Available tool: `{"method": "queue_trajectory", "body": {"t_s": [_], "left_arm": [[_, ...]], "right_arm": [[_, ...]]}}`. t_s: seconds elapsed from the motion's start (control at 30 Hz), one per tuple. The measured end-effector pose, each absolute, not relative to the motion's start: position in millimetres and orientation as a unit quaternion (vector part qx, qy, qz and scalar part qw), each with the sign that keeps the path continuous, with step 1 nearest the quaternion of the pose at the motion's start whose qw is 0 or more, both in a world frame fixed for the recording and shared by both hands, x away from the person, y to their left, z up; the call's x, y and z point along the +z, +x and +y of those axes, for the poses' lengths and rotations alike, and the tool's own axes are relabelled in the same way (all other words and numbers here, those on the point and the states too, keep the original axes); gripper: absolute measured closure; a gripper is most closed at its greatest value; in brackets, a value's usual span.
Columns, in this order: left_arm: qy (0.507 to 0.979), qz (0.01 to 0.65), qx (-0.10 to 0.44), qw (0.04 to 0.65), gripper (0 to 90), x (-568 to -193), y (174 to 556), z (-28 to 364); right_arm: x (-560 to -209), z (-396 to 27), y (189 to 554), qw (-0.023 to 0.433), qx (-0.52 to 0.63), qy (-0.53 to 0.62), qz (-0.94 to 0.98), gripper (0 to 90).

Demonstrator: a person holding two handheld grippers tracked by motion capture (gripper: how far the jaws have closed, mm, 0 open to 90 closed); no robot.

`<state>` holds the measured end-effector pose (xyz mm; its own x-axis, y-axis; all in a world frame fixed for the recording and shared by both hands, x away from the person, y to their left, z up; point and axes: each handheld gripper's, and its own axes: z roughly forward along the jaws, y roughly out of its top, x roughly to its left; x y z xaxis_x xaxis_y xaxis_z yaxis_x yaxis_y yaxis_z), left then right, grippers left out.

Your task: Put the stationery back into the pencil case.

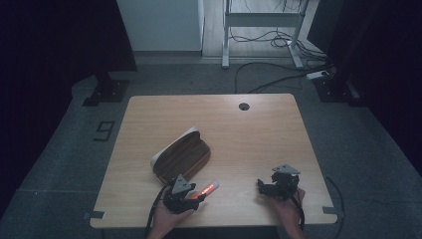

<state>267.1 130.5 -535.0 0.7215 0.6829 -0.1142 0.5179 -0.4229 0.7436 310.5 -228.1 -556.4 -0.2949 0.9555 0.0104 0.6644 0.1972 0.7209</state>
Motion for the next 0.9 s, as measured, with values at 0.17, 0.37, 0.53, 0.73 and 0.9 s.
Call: {"method": "queue_trajectory", "body": {"t_s": [0.17, 0.37, 0.53, 0.73, 0.9], "left_arm": [[0.844, 0.358, 0.1, 0.387, 47.3, -540.1, 267.2, 126.3], [0.849, 0.358, 0.098, 0.376, 52.9, -544.2, 267.3, 124.1], [0.847, 0.36, 0.106, 0.376, 62.4, -544.8, 266.6, 124.3], [0.848, 0.355, 0.112, 0.377, 66.8, -545.2, 265.3, 123.7], [0.849, 0.352, 0.118, 0.376, 66.9, -545.5, 264.4, 123.1]], "right_arm": [[-556.4, -228.0, 310.5, 0.229, 0.318, 0.548, 0.739, 1.5], [-556.3, -228.1, 310.4, 0.228, 0.318, 0.548, 0.739, 1.5], [-556.4, -228.1, 310.5, 0.229, 0.318, 0.548, 0.739, 1.5], [-556.3, -228.1, 310.4, 0.228, 0.318, 0.548, 0.739, 1.5], [-556.3, -228.1, 310.4, 0.229, 0.318, 0.548, 0.739, 1.6]]}}
